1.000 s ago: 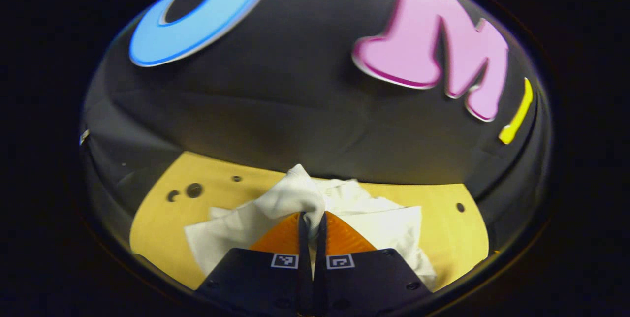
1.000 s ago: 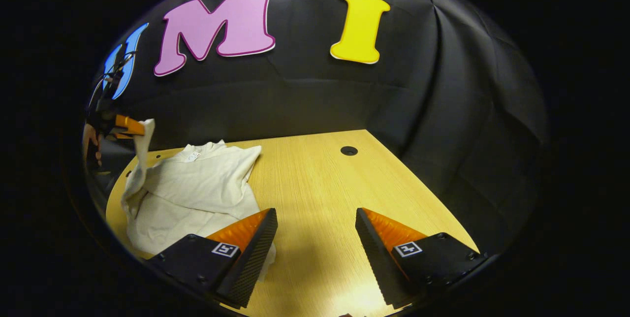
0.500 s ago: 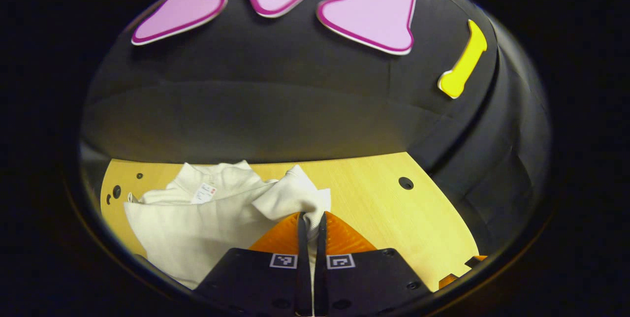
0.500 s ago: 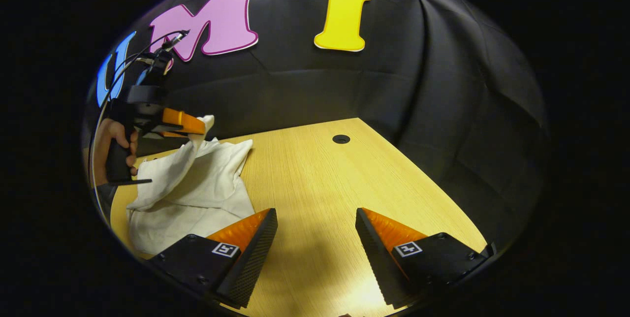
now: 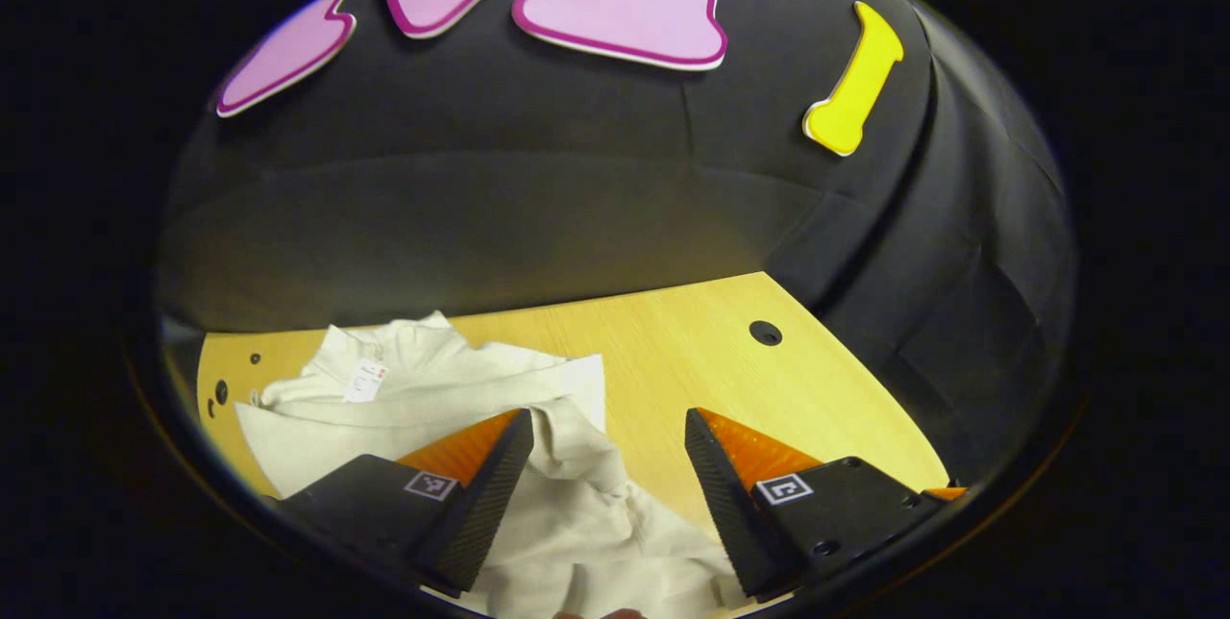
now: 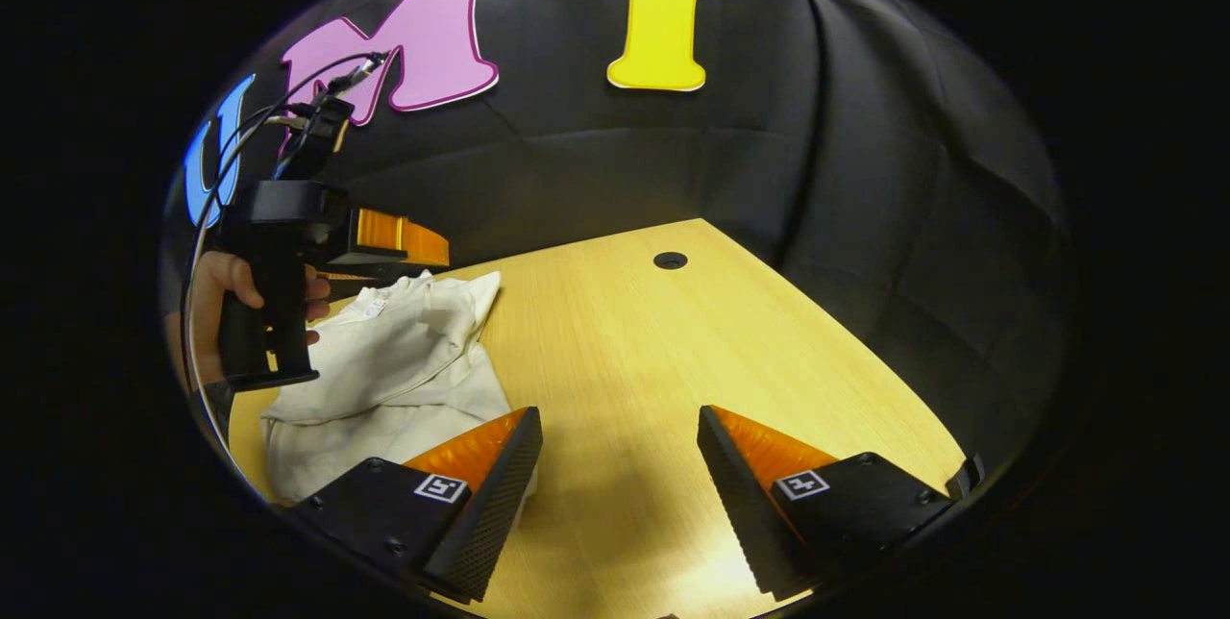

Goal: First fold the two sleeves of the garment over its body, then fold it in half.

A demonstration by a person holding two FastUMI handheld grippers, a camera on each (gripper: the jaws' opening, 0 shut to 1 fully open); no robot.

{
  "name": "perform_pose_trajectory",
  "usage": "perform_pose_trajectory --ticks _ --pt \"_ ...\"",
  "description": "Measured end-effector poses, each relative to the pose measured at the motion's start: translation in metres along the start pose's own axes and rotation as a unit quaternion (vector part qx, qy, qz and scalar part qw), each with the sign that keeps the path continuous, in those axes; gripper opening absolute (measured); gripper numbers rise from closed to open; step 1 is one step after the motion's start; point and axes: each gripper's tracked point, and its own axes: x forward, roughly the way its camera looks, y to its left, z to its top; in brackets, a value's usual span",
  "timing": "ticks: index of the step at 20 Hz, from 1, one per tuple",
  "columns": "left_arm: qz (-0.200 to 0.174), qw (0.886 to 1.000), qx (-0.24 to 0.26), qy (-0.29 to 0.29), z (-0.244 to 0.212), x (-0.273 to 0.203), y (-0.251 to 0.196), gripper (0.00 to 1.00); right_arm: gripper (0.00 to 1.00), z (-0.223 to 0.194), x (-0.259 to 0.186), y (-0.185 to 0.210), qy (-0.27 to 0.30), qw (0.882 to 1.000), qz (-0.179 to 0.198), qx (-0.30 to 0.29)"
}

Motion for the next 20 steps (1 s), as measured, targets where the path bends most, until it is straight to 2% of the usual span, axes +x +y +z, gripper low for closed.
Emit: perform_pose_trajectory --ticks 4,11,17,18,19,20 --pt "0.023 0.999 -0.002 -0.024 0.002 -0.056 0.043 0.98 1.0 -0.011 -0.002 0.031 0.011 0.999 0.028 -0.018" --pt "0.08 0.995 -0.063 -0.006 -0.046 -0.145 0.133 0.98 1.0 -0.036 -0.003 0.092 0.039 0.996 0.079 -0.034" --pt "0.14 0.985 -0.102 0.028 -0.125 -0.202 0.201 0.98 1.0 -0.064 0.006 0.116 0.073 0.992 0.089 -0.049" --pt "0.147 0.982 -0.111 0.037 -0.14 -0.21 0.208 0.98 0.95 -0.068 0.006 0.117 0.078 0.992 0.086 -0.045" --pt "0.154 0.979 -0.122 0.048 -0.156 -0.217 0.215 0.98 1.0 -0.07 0.007 0.117 0.08 0.993 0.084 -0.03" --pt "0.157 0.977 -0.135 0.057 -0.171 -0.222 0.22 0.98 1.0 -0.075 0.009 0.119 0.084 0.993 0.085 -0.012"
